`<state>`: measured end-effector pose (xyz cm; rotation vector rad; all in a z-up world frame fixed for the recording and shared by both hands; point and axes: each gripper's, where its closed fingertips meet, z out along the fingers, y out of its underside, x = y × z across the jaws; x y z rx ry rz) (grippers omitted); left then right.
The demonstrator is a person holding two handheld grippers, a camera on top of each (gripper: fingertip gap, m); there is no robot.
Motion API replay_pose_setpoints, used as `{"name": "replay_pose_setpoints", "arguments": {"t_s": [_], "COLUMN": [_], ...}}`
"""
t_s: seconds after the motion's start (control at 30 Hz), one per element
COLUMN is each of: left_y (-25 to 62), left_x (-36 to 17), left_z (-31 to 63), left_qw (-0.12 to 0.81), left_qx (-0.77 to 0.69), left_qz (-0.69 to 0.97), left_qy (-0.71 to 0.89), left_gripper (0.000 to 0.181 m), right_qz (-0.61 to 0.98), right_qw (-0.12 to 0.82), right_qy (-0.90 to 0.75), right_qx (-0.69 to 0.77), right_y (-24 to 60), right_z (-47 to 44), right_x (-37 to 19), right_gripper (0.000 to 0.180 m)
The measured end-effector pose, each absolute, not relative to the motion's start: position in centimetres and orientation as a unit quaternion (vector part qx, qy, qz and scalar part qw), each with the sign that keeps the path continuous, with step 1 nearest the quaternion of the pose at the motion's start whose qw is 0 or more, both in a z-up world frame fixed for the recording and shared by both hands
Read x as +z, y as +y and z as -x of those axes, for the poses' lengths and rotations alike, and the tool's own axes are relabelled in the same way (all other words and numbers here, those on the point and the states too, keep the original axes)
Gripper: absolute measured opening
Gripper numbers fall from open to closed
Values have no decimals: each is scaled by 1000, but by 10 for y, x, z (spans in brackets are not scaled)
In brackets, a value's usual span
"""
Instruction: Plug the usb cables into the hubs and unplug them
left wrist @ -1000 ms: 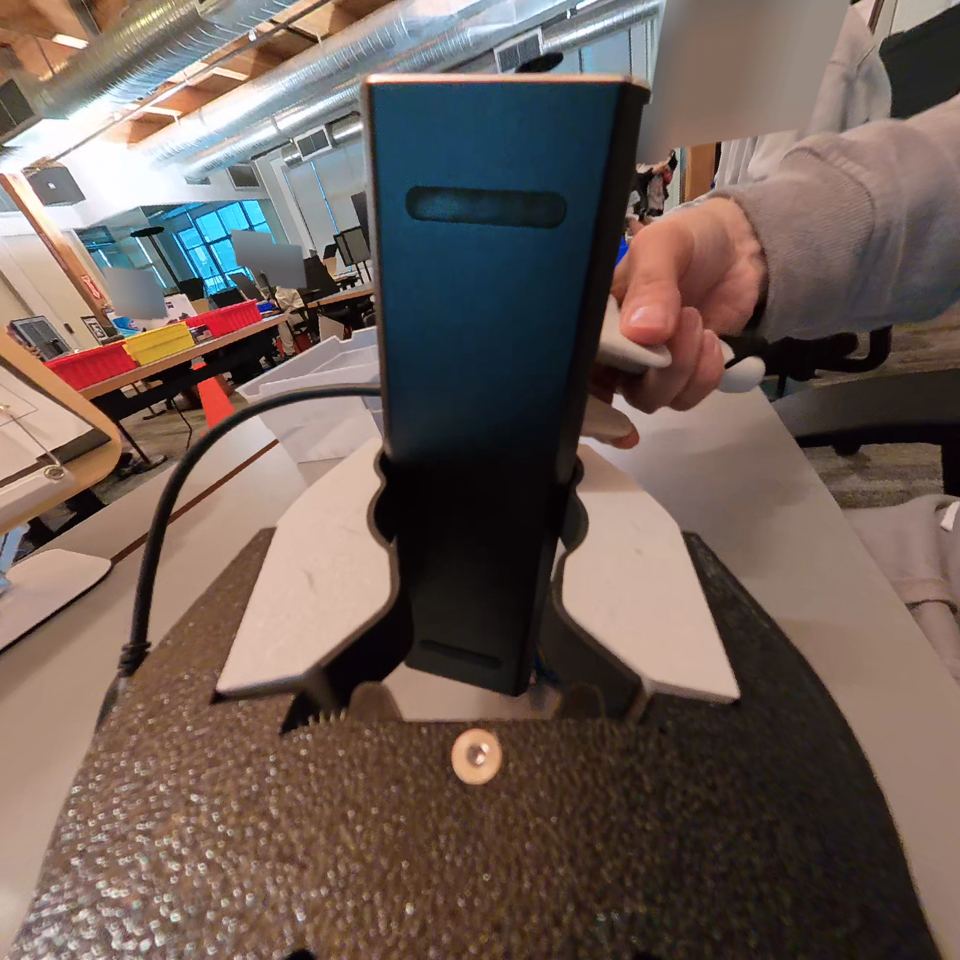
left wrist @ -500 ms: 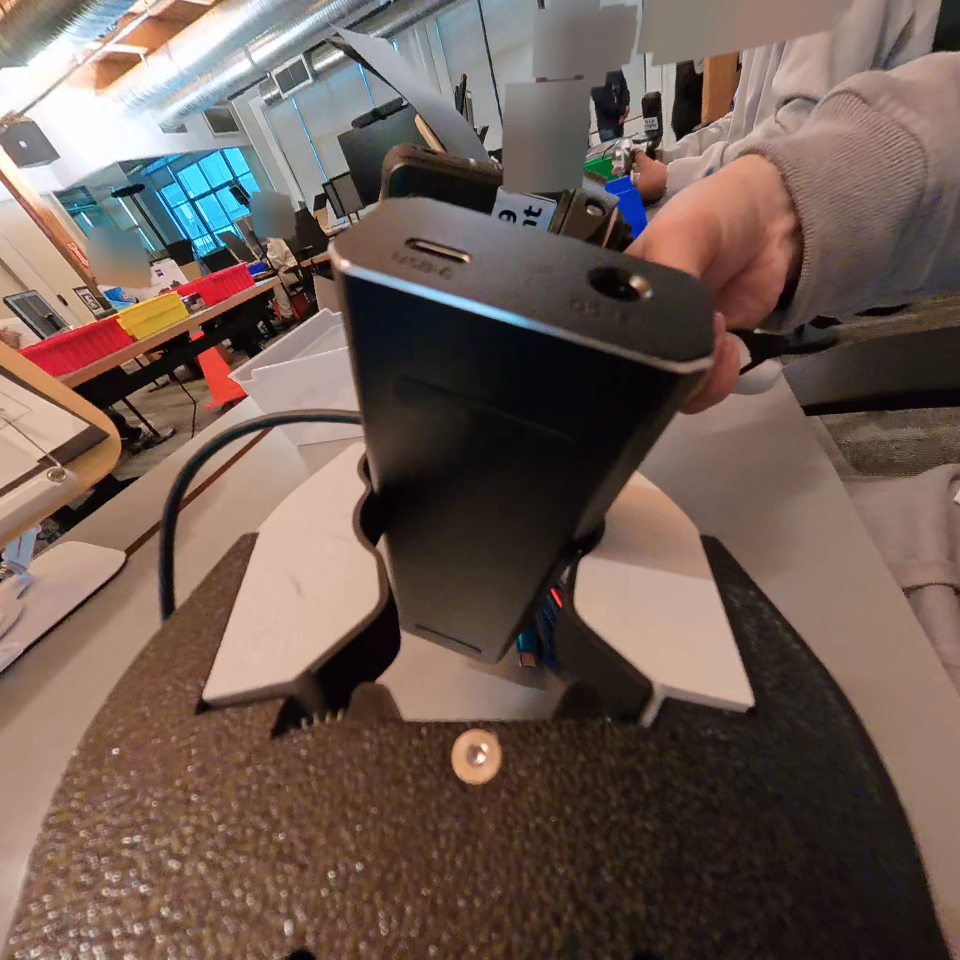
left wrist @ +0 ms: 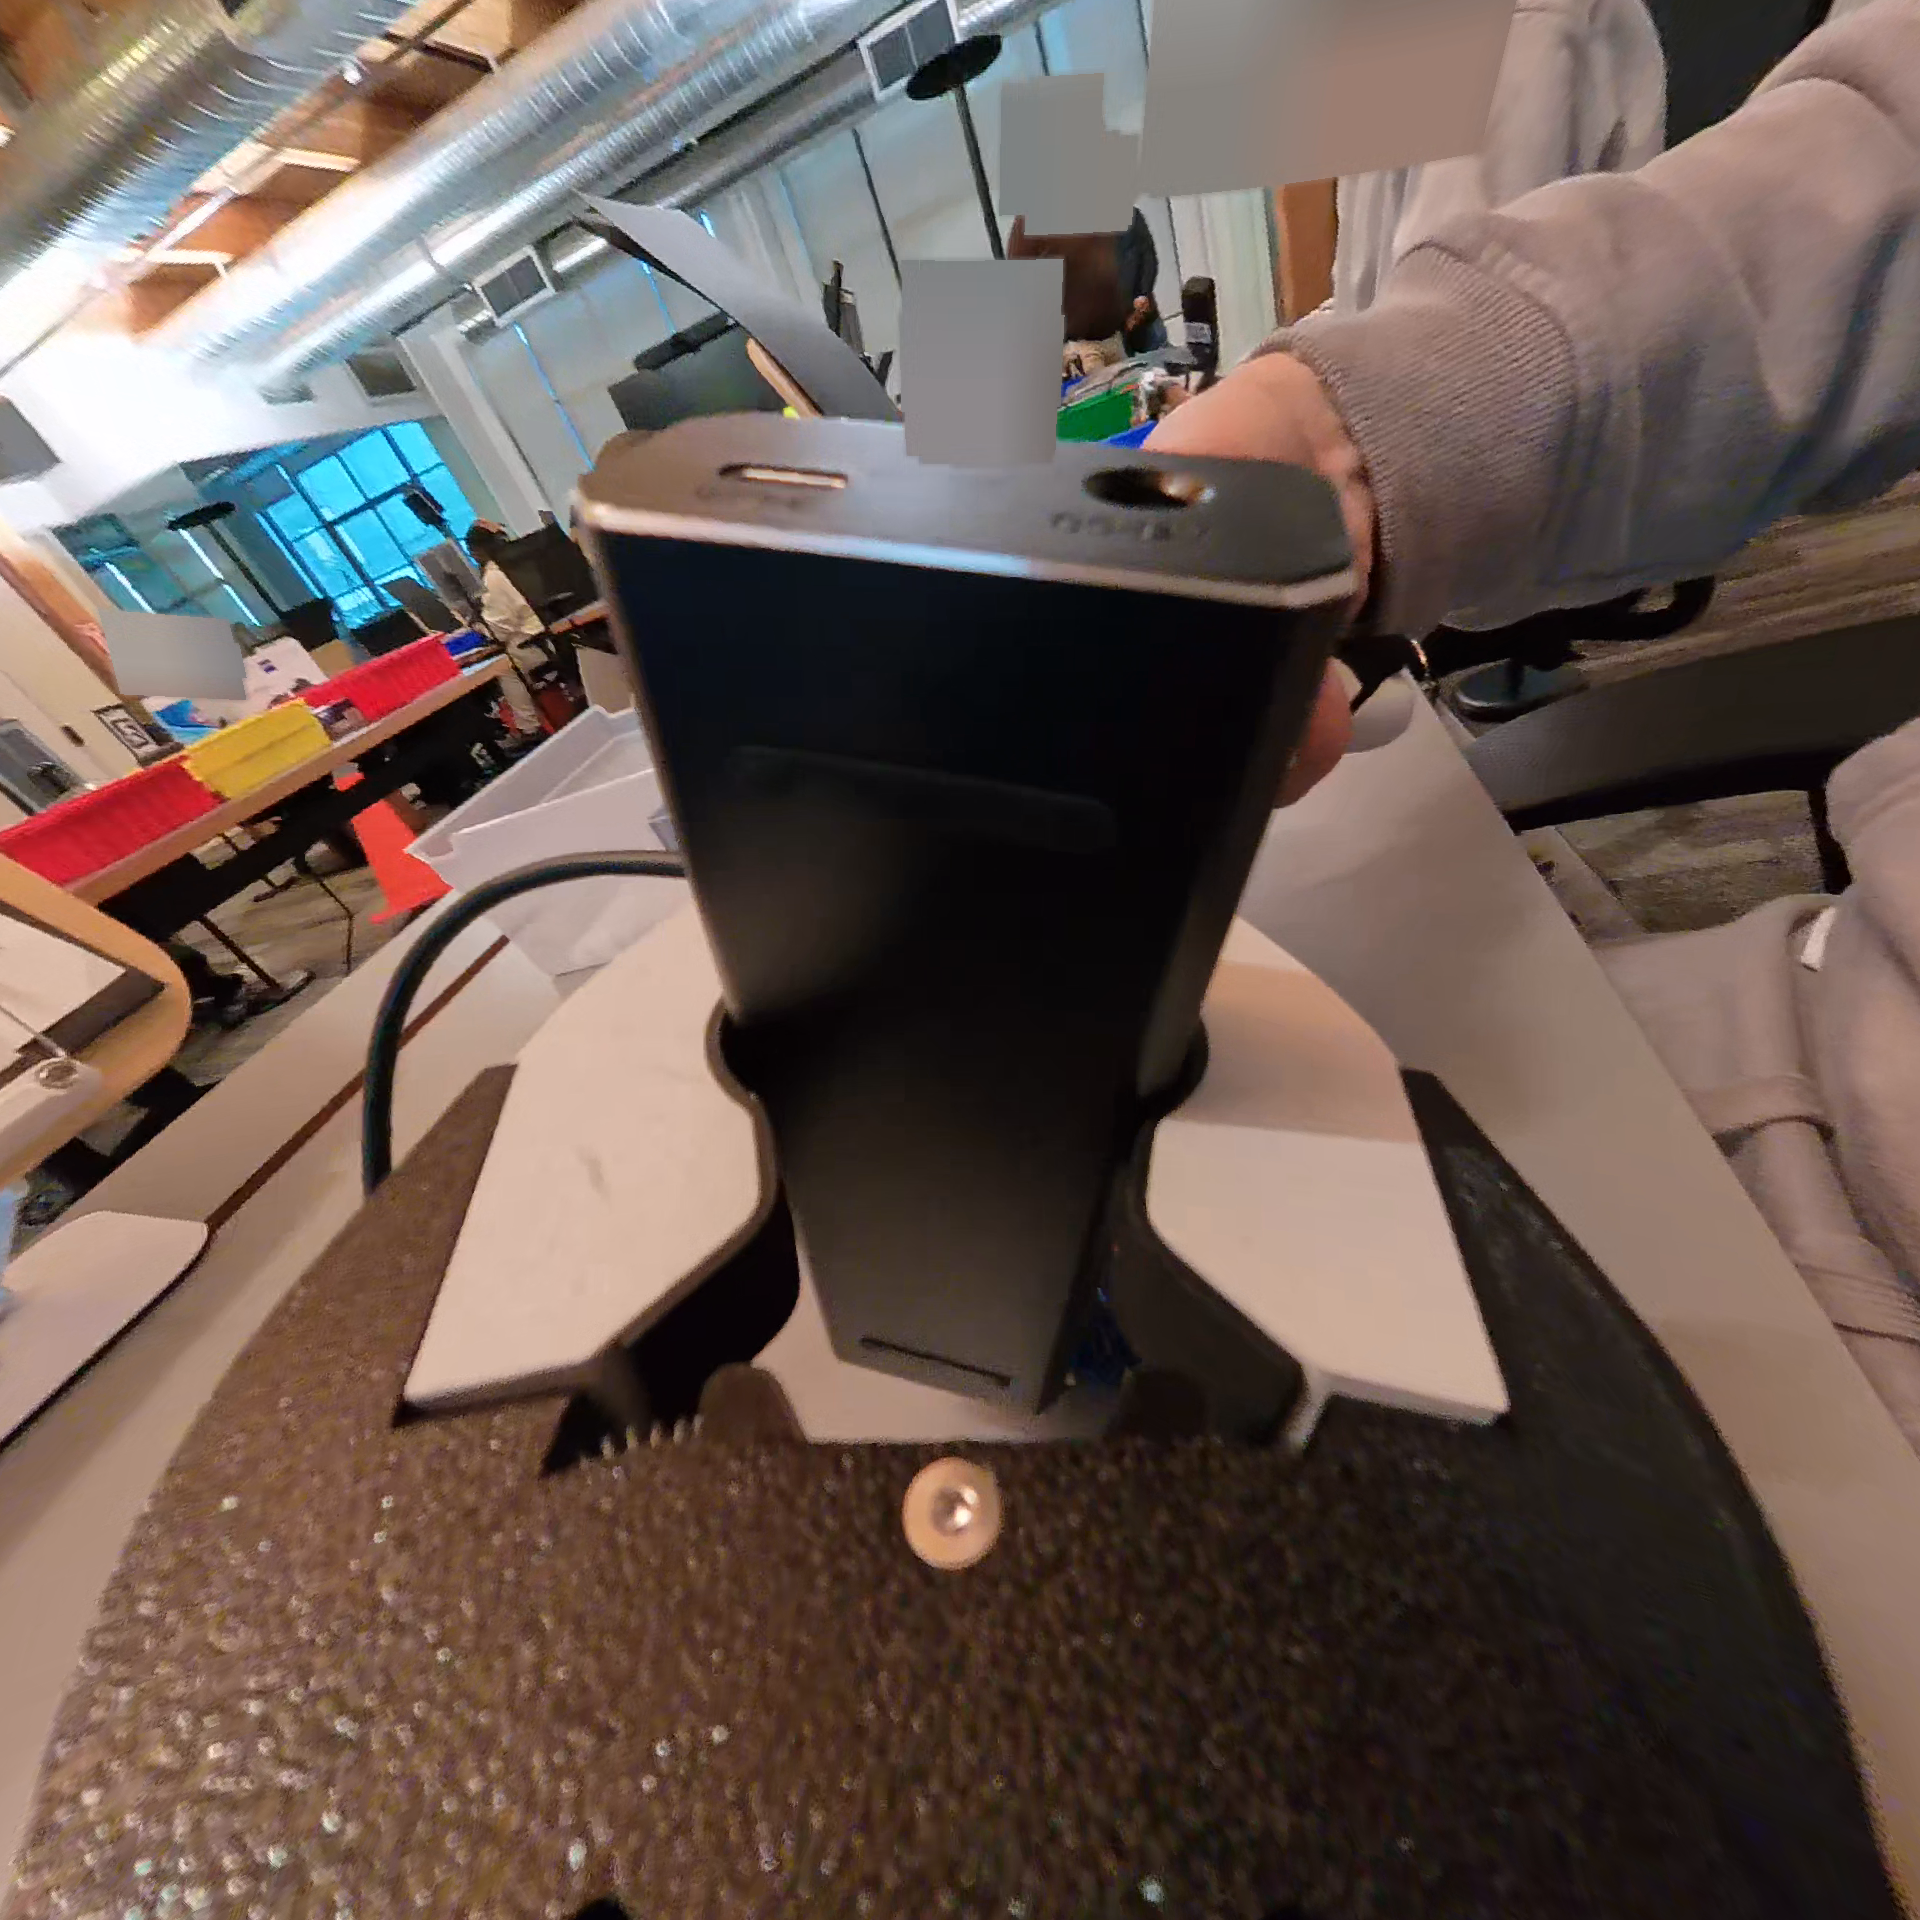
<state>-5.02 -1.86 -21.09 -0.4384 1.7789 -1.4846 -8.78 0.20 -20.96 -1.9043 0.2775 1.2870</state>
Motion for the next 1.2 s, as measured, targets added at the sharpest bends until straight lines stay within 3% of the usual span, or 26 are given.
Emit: {"name": "replay_pose_setpoints", "arguments": {"t_s": [0.27, 0.47, 0.57, 0.63, 0.97, 1.2], "left_y": [-25, -6, -3, -4, -16, -14], "left_x": [-211, -214, -220, -221, -216, -215], "left_z": [51, 37, 34, 34, 34, 36], "left_qw": [367, 402, 406, 408, 426, 423], "left_qx": [-588, -553, -538, -534, -534, -537], "left_qz": [174, 215, 225, 224, 193, 197], "left_qy": [700, 697, 704, 706, 704, 703], "left_gripper": [84, 75, 74, 74, 74, 74], "right_qz": [763, 732, 729, 735, 727, 714], "right_qw": [374, 426, 431, 435, 385, 419], "right_qy": [94, 138, 151, 148, 154, 176], "right_qx": [519, 513, 510, 499, 547, 532], "right_y": [0, 13, 16, 15, -6, 1], "right_z": [89, 76, 75, 73, 80, 74], "right_x": [-208, -207, -208, -212, -211, -209], "right_gripper": [9, 10, 18, 9, 14, 9]}}
